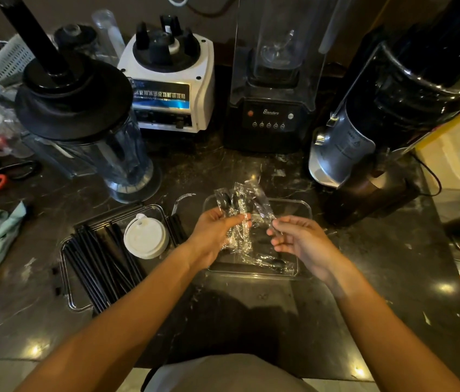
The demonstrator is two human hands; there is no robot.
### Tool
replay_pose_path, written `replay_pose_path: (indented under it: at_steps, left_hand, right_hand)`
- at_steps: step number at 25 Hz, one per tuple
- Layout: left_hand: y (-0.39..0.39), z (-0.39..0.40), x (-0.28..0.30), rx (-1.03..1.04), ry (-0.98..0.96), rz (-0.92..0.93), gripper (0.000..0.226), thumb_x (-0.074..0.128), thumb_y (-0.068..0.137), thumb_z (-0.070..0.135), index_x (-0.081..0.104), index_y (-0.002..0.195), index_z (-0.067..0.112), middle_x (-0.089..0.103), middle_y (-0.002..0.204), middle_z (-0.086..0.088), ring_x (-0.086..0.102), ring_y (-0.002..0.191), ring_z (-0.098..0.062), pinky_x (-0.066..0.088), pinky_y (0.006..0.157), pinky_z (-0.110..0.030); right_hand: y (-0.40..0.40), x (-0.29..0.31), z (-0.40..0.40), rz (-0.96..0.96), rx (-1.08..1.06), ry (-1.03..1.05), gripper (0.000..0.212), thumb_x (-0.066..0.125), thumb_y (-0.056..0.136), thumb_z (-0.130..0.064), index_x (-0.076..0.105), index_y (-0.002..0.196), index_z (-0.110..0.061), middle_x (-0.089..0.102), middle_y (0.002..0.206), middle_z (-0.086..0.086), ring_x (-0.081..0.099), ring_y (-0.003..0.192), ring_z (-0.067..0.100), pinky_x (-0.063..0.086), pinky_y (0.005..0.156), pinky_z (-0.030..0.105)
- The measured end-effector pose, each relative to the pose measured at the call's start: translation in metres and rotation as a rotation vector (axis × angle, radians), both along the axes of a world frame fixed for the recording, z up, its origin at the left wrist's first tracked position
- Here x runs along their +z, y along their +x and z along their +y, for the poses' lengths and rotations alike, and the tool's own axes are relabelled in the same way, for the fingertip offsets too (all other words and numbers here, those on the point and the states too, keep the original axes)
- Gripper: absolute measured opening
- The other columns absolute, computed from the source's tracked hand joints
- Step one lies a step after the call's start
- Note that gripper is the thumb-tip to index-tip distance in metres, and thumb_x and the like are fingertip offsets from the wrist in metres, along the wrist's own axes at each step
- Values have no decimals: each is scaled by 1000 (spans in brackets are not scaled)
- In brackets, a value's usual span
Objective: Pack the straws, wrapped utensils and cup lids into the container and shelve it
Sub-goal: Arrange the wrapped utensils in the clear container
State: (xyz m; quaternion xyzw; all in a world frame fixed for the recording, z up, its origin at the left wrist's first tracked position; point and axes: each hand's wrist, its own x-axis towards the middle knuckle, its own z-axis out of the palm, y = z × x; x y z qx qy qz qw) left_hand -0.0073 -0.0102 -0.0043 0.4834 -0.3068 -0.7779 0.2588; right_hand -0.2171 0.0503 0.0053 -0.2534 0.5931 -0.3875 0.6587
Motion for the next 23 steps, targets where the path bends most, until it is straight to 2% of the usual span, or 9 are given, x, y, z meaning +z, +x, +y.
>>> replay_pose_path:
  at_steps: [2,5,8,11,14,18,20,22,23]
  left_hand:
    - [-7,2,6,-9,13,39,20,70,96,9,66,116,9,80,104,8,71,93,7,39,99,-31]
    - [-11,4,10,-14,22,34,24,69,96,11,62,119,11,73,114,6,61,100,7,30,107,-35]
    - [-9,6,10,-26,24,34,27,69,96,11,61,122,10,71,119,3,59,107,3,30,108,-36]
    - [-6,9,7,-40,-8,32,40,71,94,12,56,128,-1,70,125,-9,63,115,-5,32,111,-35]
    - [-3,11,2,-55,-45,-16,48,76,90,11,53,128,-10,71,125,-19,72,105,-9,42,92,-23]
    - [2,6,0,7,-86,-84,20,75,92,12,63,105,3,73,122,-16,71,105,-9,45,81,-19]
    - [7,0,0,27,-139,-102,22,73,93,11,67,113,3,76,117,-10,73,108,-10,46,86,-19]
    - [11,-5,2,43,-178,-120,29,72,92,9,66,119,1,77,115,-10,73,110,-15,47,87,-21]
    - [12,-7,2,50,-186,-126,28,72,92,8,66,119,0,77,114,-10,73,110,-16,47,86,-21]
  right_hand:
    - [6,-1,2,25,22,-6,10,71,94,-17,76,95,-9,70,84,4,62,75,15,53,76,33]
    - [13,-1,6,112,66,-13,10,71,95,-18,78,92,-12,69,80,2,58,70,12,52,74,31]
    - [20,-1,8,217,125,-34,9,71,96,-18,78,93,-13,68,82,1,58,69,10,53,71,29]
    - [26,-2,7,336,170,-68,12,70,96,-15,74,85,-16,65,70,-9,56,64,5,51,69,27]
    - [33,-1,7,416,210,-92,12,72,95,-17,73,83,-16,63,61,-15,55,58,-2,51,70,27]
    - [27,-5,3,470,251,-63,13,76,92,-26,72,87,-15,68,70,-9,61,64,7,53,68,28]
    - [18,-16,-1,765,489,3,15,76,91,-31,70,93,-17,72,88,-2,68,81,17,54,78,36]
    - [18,-23,-2,1123,823,86,17,73,92,-32,69,102,-20,71,104,0,67,100,22,51,85,36]
    - [20,-26,-2,1217,907,114,19,72,92,-31,68,107,-20,70,109,0,66,105,23,50,88,35]
